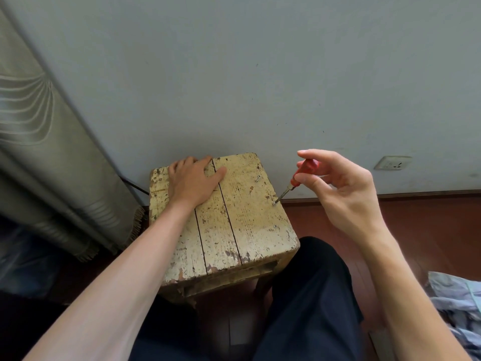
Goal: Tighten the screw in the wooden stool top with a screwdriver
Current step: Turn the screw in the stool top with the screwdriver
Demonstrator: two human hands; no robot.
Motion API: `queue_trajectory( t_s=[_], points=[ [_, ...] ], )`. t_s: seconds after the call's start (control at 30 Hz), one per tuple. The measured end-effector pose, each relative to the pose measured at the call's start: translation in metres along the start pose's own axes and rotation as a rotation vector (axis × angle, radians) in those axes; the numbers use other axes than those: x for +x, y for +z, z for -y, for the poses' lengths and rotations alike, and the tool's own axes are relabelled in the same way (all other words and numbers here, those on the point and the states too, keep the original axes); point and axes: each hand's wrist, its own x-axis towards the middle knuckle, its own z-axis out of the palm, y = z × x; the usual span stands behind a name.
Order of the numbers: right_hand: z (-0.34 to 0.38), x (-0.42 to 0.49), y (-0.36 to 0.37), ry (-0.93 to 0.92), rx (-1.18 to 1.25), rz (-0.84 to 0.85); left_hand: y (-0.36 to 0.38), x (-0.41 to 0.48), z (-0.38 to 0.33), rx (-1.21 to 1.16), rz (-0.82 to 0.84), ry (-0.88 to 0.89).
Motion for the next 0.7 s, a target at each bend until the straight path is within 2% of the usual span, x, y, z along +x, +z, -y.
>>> queue_trajectory(
  t_s=[0.2, 0.3, 0.43, 0.7],
  points=[
    [-0.002, -0.002, 0.008, -0.017, -0.070, -0.098, -0.001, 0.000, -0.001, -0.004, 0.009, -0.005],
    [-0.001, -0.003, 0.000, -0.020, -0.085, -0.015, -0.002, 0.000, -0.001, -0.003, 0.010, -0.004],
    [0.003, -0.003, -0.009, 0.033, 0.010, 0.126, -0.002, -0.001, -0.001, -0.005, 0.009, -0.010],
    [0.005, -0.001, -0.006, 0.013, -0.006, 0.085, -0.002, -0.001, -0.001, -0.002, 0.011, -0.008]
  ],
)
